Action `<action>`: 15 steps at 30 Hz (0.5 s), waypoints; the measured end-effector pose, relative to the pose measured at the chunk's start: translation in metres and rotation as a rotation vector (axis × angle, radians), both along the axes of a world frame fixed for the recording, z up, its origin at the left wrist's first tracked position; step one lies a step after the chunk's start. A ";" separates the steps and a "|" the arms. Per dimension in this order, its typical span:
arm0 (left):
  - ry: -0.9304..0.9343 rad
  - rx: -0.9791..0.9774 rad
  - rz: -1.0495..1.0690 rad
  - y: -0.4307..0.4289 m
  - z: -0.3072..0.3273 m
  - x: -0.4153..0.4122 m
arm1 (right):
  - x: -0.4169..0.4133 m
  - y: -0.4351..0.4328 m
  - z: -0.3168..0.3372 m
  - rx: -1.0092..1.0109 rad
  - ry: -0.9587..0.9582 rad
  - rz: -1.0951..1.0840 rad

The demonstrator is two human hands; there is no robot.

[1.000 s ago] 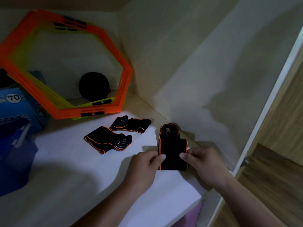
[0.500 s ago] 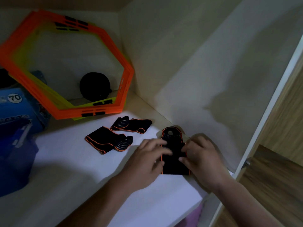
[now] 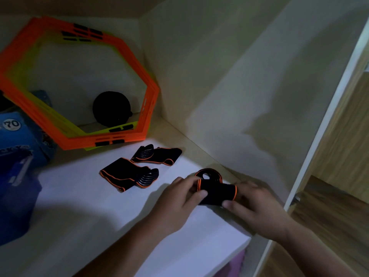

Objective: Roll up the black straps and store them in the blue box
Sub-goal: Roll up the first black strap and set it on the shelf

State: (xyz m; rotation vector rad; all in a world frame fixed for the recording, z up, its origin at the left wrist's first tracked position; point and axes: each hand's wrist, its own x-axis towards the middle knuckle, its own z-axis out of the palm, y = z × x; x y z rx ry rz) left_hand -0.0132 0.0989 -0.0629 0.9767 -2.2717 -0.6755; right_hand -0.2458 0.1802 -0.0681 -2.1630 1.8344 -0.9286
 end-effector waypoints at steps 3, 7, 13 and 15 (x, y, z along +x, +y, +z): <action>0.083 0.064 0.066 -0.007 -0.002 -0.011 | 0.007 -0.005 0.002 0.029 -0.187 -0.043; 0.057 -0.028 0.219 -0.014 0.000 -0.024 | 0.014 -0.019 0.008 0.060 -0.339 -0.071; -0.127 0.150 0.313 -0.012 0.018 -0.033 | 0.020 -0.039 0.015 0.148 -0.293 -0.232; -0.061 0.298 0.265 -0.013 0.020 -0.034 | 0.019 -0.044 0.015 0.174 -0.311 -0.236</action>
